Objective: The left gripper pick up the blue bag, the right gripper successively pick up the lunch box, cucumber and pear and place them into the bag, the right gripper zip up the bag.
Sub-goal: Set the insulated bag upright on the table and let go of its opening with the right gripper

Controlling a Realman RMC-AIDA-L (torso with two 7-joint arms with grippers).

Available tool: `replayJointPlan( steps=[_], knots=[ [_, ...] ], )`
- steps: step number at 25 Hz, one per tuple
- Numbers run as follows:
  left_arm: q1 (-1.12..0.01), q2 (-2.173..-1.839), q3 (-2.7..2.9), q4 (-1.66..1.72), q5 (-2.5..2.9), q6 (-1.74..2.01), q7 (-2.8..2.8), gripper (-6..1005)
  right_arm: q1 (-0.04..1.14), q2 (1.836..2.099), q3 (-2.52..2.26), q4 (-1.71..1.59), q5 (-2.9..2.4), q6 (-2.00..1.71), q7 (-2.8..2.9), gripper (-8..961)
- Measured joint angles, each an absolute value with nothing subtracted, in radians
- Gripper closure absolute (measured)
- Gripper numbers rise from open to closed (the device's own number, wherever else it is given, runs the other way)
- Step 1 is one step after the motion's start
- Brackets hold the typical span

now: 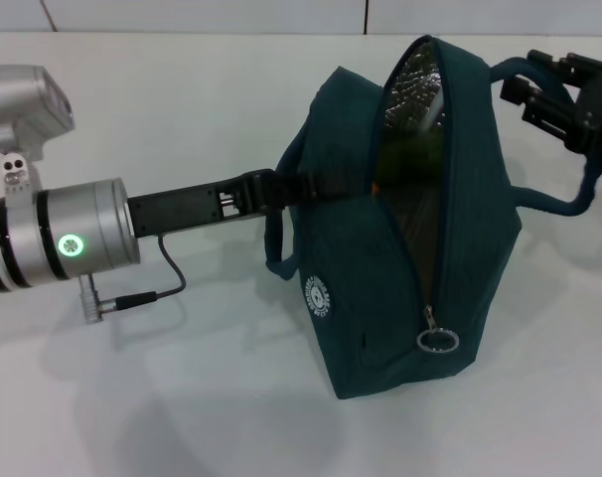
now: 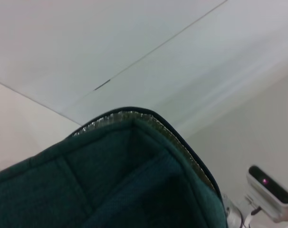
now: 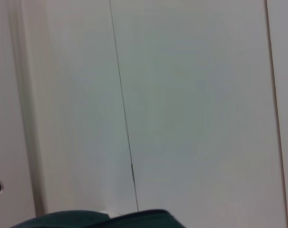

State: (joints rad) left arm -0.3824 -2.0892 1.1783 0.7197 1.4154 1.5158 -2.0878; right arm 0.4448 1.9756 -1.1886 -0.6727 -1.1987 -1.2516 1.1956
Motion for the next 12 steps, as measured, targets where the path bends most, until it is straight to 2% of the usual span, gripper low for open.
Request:
replayJointPlan(
  steps=[6,12],
  knots=[
    [-0.380,-2.089,1.177,0.719,1.409,1.516,-2.088,948,0.418,1.973,-1.154,-0.673,-1.197,-1.316,1.186,425],
    [-0.380,-2.089,1.176,0.716,1.408,1.515,-2.088,948,0.404,1.970,-1.143,-0.672,-1.197,-1.339,1.185,298]
  ],
)
